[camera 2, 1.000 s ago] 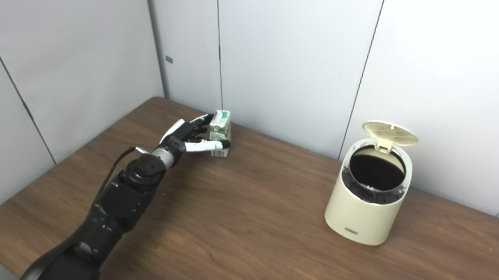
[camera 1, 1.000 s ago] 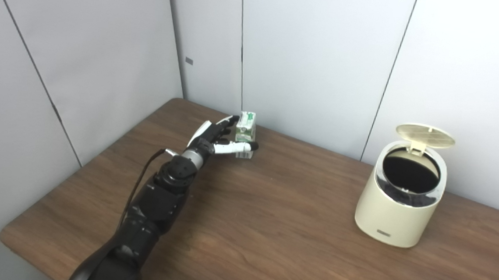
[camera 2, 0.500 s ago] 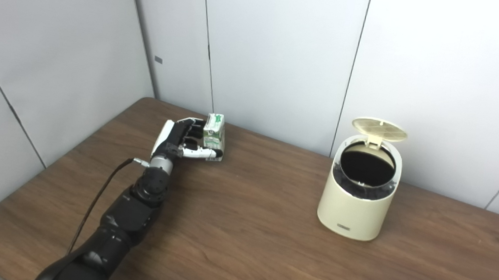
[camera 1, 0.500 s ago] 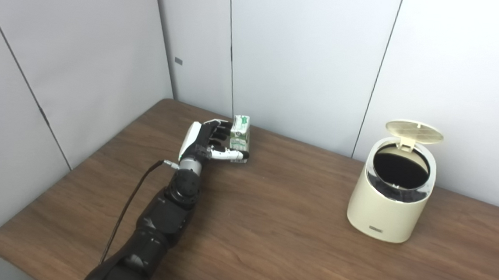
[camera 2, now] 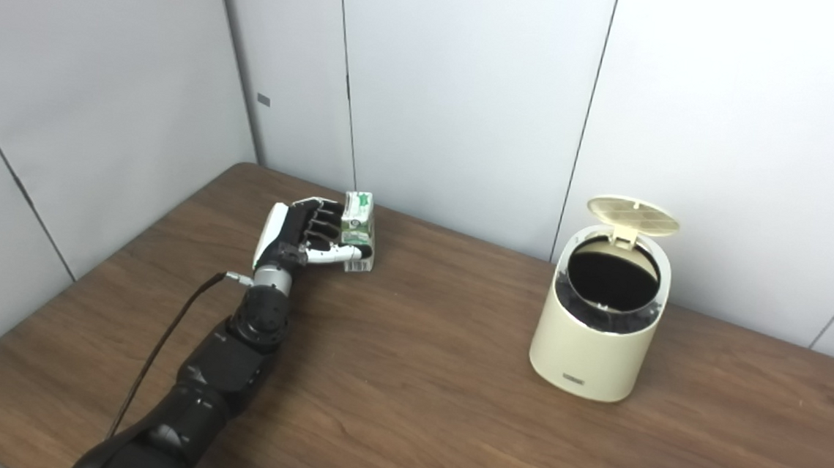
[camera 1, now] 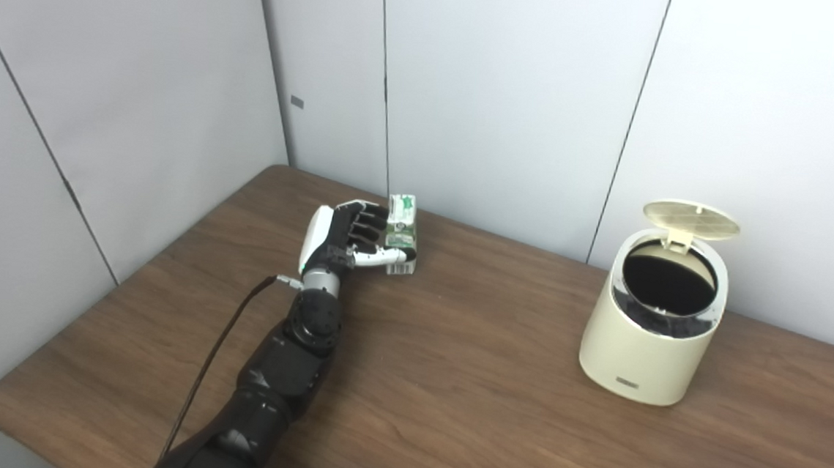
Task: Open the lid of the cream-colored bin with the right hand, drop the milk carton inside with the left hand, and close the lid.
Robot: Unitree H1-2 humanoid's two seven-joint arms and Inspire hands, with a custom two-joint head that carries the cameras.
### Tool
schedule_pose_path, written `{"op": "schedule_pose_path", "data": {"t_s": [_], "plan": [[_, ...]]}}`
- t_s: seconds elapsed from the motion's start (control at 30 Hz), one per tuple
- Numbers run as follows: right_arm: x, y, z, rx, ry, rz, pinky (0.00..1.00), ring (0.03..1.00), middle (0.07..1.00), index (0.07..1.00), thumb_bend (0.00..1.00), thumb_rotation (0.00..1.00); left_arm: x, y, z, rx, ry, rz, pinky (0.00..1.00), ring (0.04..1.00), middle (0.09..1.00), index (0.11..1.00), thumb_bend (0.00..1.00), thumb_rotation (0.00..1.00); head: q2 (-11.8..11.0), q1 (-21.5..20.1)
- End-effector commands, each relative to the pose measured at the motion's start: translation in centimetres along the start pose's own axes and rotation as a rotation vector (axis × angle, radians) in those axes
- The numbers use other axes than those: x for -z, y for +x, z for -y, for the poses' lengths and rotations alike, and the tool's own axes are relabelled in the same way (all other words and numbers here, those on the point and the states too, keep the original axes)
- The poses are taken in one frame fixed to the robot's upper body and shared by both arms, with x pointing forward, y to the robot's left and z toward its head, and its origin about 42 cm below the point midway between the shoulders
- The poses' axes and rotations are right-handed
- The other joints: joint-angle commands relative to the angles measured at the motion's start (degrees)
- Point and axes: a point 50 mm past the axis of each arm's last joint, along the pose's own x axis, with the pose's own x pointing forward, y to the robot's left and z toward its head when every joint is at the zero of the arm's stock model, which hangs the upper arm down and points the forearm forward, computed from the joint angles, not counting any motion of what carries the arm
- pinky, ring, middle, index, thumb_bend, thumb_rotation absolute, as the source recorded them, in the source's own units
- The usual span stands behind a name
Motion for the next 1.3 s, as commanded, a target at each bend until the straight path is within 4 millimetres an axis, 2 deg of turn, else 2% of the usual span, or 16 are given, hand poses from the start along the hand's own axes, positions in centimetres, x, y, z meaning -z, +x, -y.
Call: {"op": "schedule_pose_path", "data": {"t_s": [0.0, 0.37, 0.63, 0.77, 0.93, 1.0, 1.07, 1.27], "plan": [[-0.5, 0.4, 0.8, 0.023, -0.012, 0.026, 0.43, 0.597, 0.643, 0.605, 0.39, 0.00, -1.7, 1.1, 0.0, -0.012, -0.028, 0.044, 0.49, 0.571, 0.593, 0.634, 0.87, 0.07, 0.03, -0.12], [-0.4, 0.3, 0.8, 0.022, -0.016, 0.031, 0.43, 0.603, 0.647, 0.608, 0.39, 0.00, -1.4, 1.1, -0.4, -0.009, -0.008, 0.046, 0.48, 0.572, 0.594, 0.627, 0.96, 0.10, 0.36, 0.01], [-0.5, 0.2, 0.8, 0.020, -0.016, 0.023, 0.43, 0.604, 0.644, 0.604, 0.39, 0.00, -0.9, 1.1, -0.9, -0.012, 0.022, 0.045, 0.48, 0.558, 0.598, 0.634, 1.00, 0.17, 0.36, 0.01], [-0.5, 0.3, 0.8, 0.020, -0.012, 0.029, 0.43, 0.607, 0.645, 0.600, 0.39, 0.00, -0.9, 1.1, -1.1, -0.009, 0.027, 0.043, 0.54, 0.636, 0.675, 0.703, 1.00, 0.19, 0.52, 0.05], [-0.5, 0.4, 0.7, 0.019, -0.014, 0.025, 0.43, 0.609, 0.645, 0.598, 0.39, 0.00, -0.7, 1.2, -1.3, 0.039, 0.001, 0.049, 0.75, 0.830, 0.839, 0.896, 1.00, 0.25, 0.40, -0.02], [-0.5, 0.4, 0.6, 0.021, -0.012, 0.025, 0.43, 0.611, 0.645, 0.600, 0.39, 0.00, -0.7, 1.3, -1.4, 0.055, 0.000, 0.040, 0.81, 0.881, 0.883, 0.937, 1.00, 0.29, 0.28, -0.05], [-0.4, 0.5, 0.6, 0.023, -0.011, 0.028, 0.43, 0.608, 0.645, 0.602, 0.39, 0.00, -0.8, 1.3, -1.5, 0.062, 0.001, 0.040, 0.84, 0.907, 0.906, 0.954, 1.00, 0.30, 0.28, -0.05], [-0.8, 0.6, 0.5, 0.024, -0.006, 0.028, 0.43, 0.608, 0.643, 0.599, 0.39, 0.00, -1.0, 1.4, -1.5, 0.063, -0.012, 0.036, 0.82, 0.900, 0.905, 0.949, 1.00, 0.32, 0.19, -0.16]]}}
